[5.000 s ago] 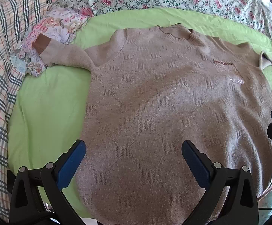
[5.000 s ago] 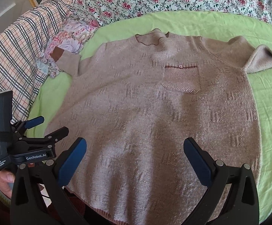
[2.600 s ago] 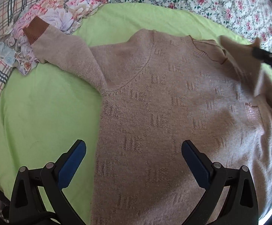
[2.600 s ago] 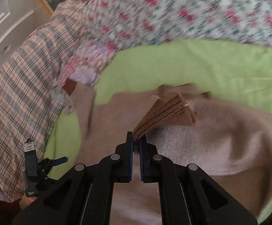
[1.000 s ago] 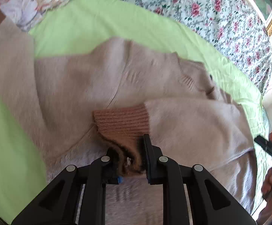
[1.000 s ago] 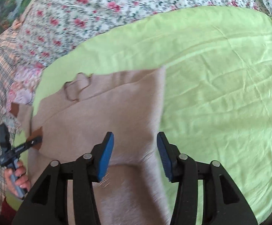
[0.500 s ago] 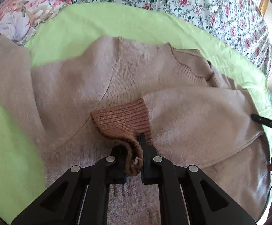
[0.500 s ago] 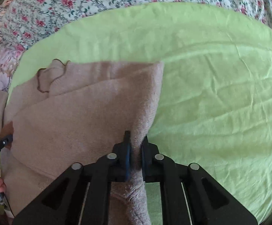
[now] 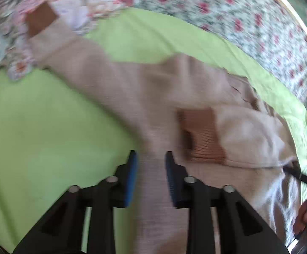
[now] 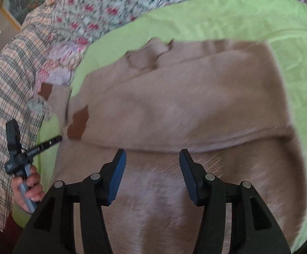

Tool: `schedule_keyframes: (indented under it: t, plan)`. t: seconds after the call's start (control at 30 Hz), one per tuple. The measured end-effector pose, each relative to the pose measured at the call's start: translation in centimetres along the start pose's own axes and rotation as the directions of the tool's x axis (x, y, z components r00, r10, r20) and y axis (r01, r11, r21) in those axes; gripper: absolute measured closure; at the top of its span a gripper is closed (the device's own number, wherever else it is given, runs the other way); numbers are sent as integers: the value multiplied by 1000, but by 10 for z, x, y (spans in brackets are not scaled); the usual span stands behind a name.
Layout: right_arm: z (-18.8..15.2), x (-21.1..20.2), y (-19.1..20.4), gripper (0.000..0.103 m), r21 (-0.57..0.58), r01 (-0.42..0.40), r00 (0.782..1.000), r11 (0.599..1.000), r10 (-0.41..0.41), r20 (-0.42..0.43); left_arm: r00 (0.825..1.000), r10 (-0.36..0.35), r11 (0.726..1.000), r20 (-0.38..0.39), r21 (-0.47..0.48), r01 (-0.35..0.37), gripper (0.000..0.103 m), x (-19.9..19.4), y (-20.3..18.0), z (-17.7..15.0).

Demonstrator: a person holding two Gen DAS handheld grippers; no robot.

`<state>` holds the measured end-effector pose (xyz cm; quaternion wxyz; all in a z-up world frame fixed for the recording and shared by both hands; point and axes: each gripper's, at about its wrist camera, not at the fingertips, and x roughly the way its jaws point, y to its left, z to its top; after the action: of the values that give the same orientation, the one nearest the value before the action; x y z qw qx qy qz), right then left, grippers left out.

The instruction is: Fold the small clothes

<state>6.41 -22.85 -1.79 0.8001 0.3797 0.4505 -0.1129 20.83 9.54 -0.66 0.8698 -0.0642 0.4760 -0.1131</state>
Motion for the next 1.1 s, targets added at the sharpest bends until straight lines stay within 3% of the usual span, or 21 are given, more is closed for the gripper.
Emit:
schedule_keyframes:
  t: [0.03, 0.17, 0.27, 0.33, 0.5, 0.7, 0.77, 0.8, 0.83, 0.87, 0.93, 1.1]
  plan:
    - [-4, 5, 6, 49, -1, -19, 1000, 1000, 19, -15, 1000, 27, 999, 8, -24, -27, 55, -2, 12, 4]
    - [-14, 15, 23, 49, -23, -45, 998, 999, 44, -46, 997, 75, 990, 22, -120, -72, 49, -6, 60, 22]
    - [-18, 18, 33, 49, -32, -57, 997, 998, 54, -63, 991, 128, 975, 46, -187, -117, 39, -5, 94, 44]
    - [-16, 21, 38, 49, -36, -58, 996, 998, 55, -73, 991, 129, 968, 47, -221, -115, 25, 0, 111, 58]
    - [-17, 22, 50, 49, -51, -77, 993, 996, 72, -90, 994, 107, 937, 12, -334, -97, 25, 35, 160, 94]
    - [-16, 29, 58, 49, -63, -75, 991, 995, 67, -114, 990, 121, 907, 78, -414, -78, 22, 56, 194, 142]
    - [-17, 32, 60, 49, -66, -76, 990, 995, 68, -124, 986, 141, 898, 88, -431, -90, 26, 62, 204, 155]
    - [-18, 33, 61, 49, -64, -79, 989, 995, 70, -126, 983, 158, 892, 97, -442, -100, 41, 65, 211, 163]
    - [-19, 34, 62, 49, -65, -80, 989, 995, 71, -129, 981, 167, 890, 101, -444, -105, 75, 66, 213, 167]
    - [-20, 33, 62, 49, -66, -81, 989, 995, 72, -130, 981, 170, 888, 93, -445, -112, 87, 67, 216, 170]
    - [-23, 31, 62, 49, -70, -84, 990, 994, 75, -123, 981, 156, 894, 119, -439, -89, 94, 58, 216, 172]
    - [-30, 24, 58, 49, -55, -73, 992, 996, 67, -106, 965, 152, 935, 214, -346, -71, 98, 12, 179, 156]
